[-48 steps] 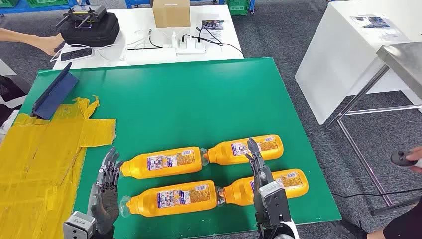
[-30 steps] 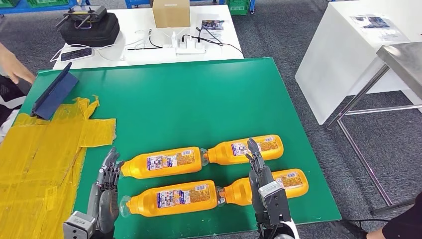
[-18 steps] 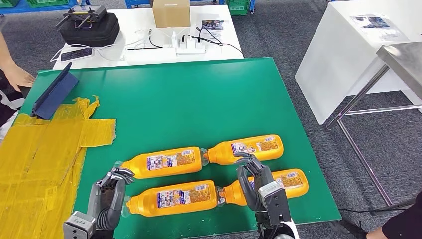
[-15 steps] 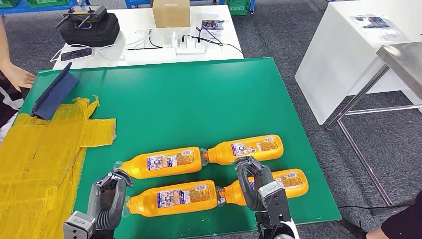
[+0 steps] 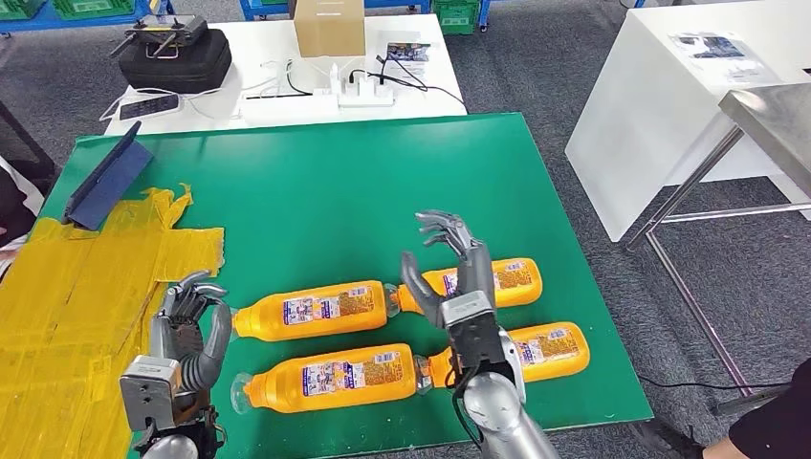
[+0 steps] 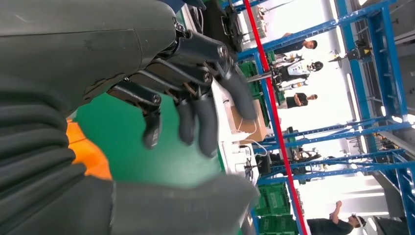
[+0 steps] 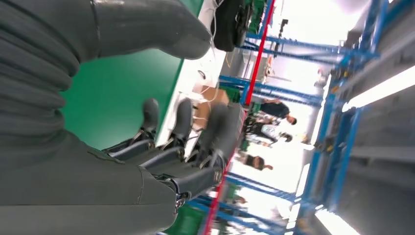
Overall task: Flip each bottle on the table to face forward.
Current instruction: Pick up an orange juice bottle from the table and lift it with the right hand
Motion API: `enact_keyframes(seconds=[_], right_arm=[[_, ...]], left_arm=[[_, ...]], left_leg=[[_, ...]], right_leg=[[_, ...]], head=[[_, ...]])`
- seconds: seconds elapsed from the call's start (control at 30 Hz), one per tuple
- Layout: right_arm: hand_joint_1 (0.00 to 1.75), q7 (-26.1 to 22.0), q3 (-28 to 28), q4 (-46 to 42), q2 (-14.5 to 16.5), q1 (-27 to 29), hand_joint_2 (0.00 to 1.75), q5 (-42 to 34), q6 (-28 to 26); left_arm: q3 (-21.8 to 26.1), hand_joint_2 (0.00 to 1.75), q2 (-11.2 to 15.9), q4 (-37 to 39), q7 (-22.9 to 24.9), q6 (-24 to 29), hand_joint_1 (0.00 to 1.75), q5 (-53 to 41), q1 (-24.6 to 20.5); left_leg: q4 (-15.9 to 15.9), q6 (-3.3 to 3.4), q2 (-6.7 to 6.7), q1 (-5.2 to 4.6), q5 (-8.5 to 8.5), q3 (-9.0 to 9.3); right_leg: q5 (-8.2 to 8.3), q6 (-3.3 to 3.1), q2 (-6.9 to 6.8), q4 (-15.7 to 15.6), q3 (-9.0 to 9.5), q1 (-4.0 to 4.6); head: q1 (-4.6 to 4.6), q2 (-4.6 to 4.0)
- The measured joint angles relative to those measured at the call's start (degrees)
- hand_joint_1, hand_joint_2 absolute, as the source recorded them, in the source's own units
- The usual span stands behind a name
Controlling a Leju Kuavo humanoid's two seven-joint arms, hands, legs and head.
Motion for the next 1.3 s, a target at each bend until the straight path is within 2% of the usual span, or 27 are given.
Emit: enact_keyframes(seconds=[0.3,0.47,0.57,0.63,0.77,0.93,1.1,1.3], right_arm=[[0.0,3.3,5.5,4.4,-0.1,-5.3,1.75,6.8,0.6],[0.0,10.8,11.5,10.6,-0.8,-12.2,1.75,19.2,8.9],[0.0,13.1,17.0,19.5,-0.4,-18.6,1.75,24.9,14.0],[0.0,13.5,20.7,27.1,0.6,-22.5,1.75,27.5,15.1],[0.0,14.0,26.1,40.7,2.8,-27.1,1.75,30.2,14.5],[0.0,16.8,29.3,52.0,4.6,-29.7,1.75,31.5,14.8],[0.0,22.3,30.7,59.1,5.1,-30.6,1.75,32.8,14.4],[0.03,26.7,30.7,63.2,4.7,-32.2,1.75,32.8,13.0]], left_arm=[[0.9,1.75,-0.2,1.7,0.5,-0.7,0.0,0.7,-2.0],[1.3,1.75,-0.4,2.8,1.0,-2.9,0.0,1.0,-3.7],[1.3,1.75,-0.9,4.2,1.2,-4.5,0.0,1.4,-5.7],[1.1,1.75,-1.3,5.5,1.1,-5.2,0.0,2.0,-7.3],[0.3,1.75,-2.1,8.4,1.0,-5.8,0.0,3.4,-10.0],[-0.9,1.75,-2.6,11.5,0.6,-5.9,0.0,5.4,-12.3],[-1.7,1.75,-3.1,14.4,0.2,-5.8,0.0,7.0,-13.7],[-2.1,1.75,-3.3,16.6,0.1,-5.8,0.0,7.8,-14.4]], left_leg=[[0.0,0.04,-0.02,-0.03,0.04,-0.15],[0.0,-0.02,0.01,0.03,0.09,-0.17],[0.0,-0.03,-0.02,0.12,0.22,-0.17],[0.0,-0.01,-0.06,0.13,0.27,-0.17],[0.0,0.0,-0.09,0.11,0.29,-0.19],[0.0,0.0,-0.08,0.1,0.28,-0.28],[0.0,0.0,-0.05,0.1,0.28,-0.31],[0.0,0.0,-0.01,0.11,0.28,-0.28]], right_leg=[[0.06,0.06,-0.02,0.0,0.48,-0.01],[0.08,0.03,-0.01,0.0,0.42,0.07],[0.13,0.06,-0.02,0.0,0.43,0.14],[0.16,0.08,-0.04,0.0,0.43,0.15],[0.2,0.1,-0.06,0.0,0.46,0.13],[0.28,0.01,-0.07,0.0,0.36,0.1],[0.28,0.01,-0.06,0.0,0.31,0.11],[0.29,0.0,-0.05,0.0,0.3,0.11]], head=[[-0.01,0.0],[0.0,0.0],[0.0,0.0],[0.0,0.0],[0.0,0.0],[0.0,0.0],[0.01,0.0],[0.01,0.0]])
